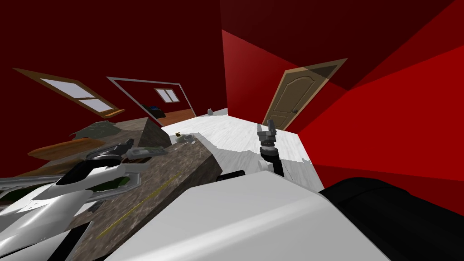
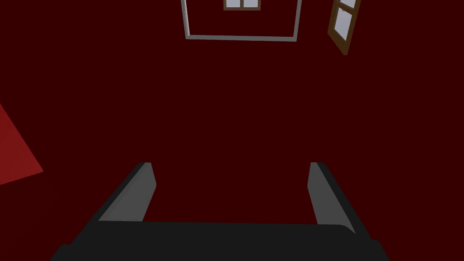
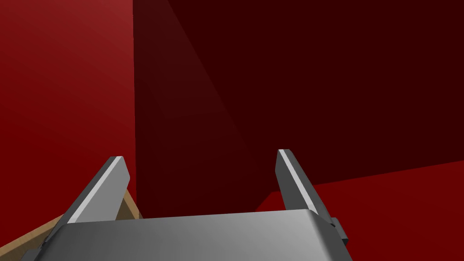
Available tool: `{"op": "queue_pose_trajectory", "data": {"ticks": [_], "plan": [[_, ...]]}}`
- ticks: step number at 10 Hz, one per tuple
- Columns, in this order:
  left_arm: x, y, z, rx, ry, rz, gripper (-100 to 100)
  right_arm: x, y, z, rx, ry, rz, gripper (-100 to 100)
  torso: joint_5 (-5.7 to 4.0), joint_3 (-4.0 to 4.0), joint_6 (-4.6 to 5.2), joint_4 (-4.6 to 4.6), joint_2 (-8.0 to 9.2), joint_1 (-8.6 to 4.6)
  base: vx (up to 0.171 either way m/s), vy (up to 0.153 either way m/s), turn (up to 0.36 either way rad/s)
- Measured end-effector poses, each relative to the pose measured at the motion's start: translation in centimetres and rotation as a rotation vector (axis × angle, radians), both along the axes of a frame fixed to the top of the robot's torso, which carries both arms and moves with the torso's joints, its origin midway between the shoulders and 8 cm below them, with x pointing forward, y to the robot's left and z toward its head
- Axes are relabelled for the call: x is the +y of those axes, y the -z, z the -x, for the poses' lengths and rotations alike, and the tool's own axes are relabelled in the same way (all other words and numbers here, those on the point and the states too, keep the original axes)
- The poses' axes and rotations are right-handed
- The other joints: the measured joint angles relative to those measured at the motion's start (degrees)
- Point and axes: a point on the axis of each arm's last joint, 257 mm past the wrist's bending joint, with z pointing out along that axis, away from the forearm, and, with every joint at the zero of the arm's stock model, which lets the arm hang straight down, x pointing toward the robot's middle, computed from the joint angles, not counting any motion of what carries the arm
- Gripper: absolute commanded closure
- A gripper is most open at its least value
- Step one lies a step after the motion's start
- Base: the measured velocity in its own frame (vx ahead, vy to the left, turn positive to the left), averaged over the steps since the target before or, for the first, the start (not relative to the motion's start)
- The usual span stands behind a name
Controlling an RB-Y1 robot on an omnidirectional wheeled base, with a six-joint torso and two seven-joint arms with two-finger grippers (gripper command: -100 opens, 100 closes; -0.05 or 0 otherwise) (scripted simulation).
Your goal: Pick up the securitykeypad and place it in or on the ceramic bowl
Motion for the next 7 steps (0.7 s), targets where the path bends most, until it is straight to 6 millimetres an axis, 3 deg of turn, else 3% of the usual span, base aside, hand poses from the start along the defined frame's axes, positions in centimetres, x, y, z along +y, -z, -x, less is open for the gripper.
{"op": "queue_pose_trajectory", "data": {"ticks": [3,7], "plan": [[-0.1,-0.1,-1.5,-0.014,0.005,0.030,-100,0.0,0.0,0.0,0.000,0.000,0.000,0,-0.01,0.01,0.01,0.01,0.02,-0.04,-0.008,-0.007,0.016],[-0.8,-0.2,-2.1,0.012,0.019,0.001,-100,0.0,0.0,0.0,0.000,0.000,0.000,0,0.00,0.00,0.00,0.00,0.00,0.00,-0.003,-0.002,0.033]]}}
